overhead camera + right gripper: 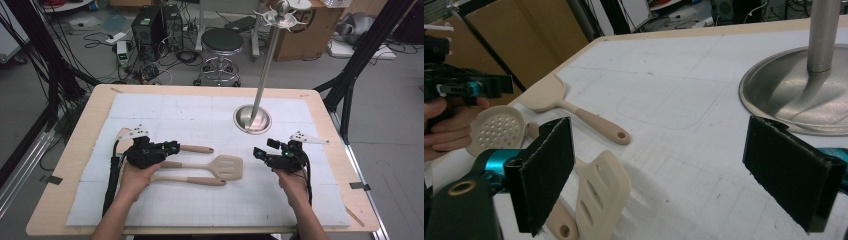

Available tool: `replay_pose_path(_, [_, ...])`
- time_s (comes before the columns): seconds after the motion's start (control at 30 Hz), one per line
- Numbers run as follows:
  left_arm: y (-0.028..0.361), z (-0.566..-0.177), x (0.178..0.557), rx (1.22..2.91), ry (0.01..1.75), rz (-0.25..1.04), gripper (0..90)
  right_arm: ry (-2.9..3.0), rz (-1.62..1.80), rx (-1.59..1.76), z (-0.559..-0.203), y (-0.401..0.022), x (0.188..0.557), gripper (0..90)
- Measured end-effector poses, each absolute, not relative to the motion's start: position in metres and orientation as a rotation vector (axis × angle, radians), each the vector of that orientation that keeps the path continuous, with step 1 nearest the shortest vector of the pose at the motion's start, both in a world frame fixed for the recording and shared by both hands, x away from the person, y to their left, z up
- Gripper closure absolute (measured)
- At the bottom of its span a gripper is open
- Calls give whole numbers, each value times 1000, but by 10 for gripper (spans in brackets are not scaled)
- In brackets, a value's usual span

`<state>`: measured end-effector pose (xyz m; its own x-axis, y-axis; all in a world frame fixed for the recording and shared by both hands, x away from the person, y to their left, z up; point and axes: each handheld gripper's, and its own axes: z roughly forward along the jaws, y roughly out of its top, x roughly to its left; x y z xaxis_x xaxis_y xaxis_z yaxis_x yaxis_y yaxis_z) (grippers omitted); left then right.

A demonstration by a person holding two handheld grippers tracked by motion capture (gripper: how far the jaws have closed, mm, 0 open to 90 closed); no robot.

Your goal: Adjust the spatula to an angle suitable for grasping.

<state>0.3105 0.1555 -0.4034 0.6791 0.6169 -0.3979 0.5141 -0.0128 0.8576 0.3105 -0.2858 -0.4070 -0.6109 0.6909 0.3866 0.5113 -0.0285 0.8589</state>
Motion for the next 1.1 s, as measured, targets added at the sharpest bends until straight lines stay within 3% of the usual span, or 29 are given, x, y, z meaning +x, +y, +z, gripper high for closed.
replay_pose_path(0.2, [149, -408, 319, 1700, 961, 68, 893, 2069, 1712, 1295, -407, -285, 311, 127])
replay_pose_path(1.1, [117, -440, 363, 1856, 1153, -110, 898, 2095, 1703, 1268, -407, -282, 310, 131])
